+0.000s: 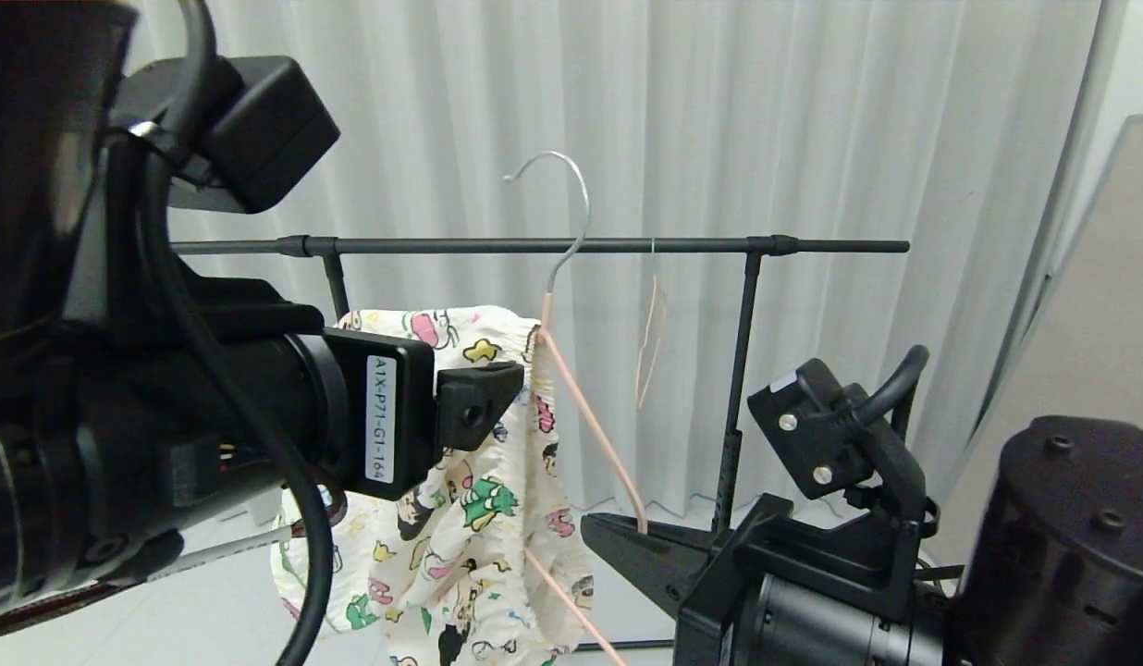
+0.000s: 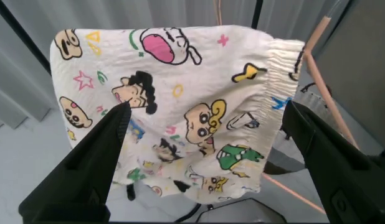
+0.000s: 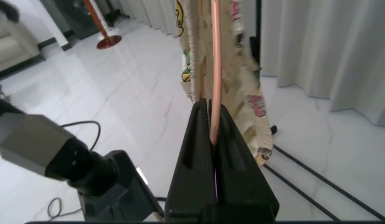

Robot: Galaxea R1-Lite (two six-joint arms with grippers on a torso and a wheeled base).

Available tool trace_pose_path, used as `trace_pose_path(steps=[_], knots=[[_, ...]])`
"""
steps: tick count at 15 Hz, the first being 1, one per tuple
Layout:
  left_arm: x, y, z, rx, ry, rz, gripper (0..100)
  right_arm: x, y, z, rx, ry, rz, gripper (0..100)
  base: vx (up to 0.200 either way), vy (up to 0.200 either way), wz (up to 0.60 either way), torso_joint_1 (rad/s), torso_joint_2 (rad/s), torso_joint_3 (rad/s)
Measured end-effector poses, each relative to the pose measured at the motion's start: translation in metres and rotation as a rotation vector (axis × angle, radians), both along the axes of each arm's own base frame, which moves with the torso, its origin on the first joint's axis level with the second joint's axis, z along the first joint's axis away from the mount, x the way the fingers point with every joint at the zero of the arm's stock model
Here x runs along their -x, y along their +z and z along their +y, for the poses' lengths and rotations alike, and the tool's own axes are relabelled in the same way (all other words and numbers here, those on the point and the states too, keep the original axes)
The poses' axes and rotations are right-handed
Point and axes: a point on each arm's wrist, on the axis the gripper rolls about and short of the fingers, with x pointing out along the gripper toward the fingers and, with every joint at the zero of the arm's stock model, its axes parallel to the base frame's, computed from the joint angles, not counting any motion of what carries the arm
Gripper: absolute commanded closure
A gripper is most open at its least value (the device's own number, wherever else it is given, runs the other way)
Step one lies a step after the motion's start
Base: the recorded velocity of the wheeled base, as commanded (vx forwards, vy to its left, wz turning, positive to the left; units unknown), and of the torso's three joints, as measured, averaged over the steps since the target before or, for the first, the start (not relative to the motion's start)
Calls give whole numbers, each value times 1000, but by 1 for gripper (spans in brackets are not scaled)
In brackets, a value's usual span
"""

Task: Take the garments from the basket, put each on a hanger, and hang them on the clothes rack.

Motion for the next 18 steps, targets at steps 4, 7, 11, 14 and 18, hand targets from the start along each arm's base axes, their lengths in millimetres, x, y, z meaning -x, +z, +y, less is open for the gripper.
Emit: trace_pose_path(steps=[4,7,11,14,18], knots=[[12,-4,10,-18,-36,-5,0,1,3,-7,2,-28,-30,100,0,0,0,0,0,0],[26,-16,34,-176,-123,-43,0,7,-8,-25,77,-10,-85,100,0,0,0,0,0,0],[43,-27,68,-181,-346,-67,0,25,-26,-62,157,130,-133,100,0,0,0,0,0,0],[55,-43,86,-190,-518,-82,0,40,-35,-79,186,241,-171,100,0,0,0,0,0,0],[59,-65,87,-173,-671,-131,0,59,-43,-82,204,383,-198,100,0,0,0,0,0,0]])
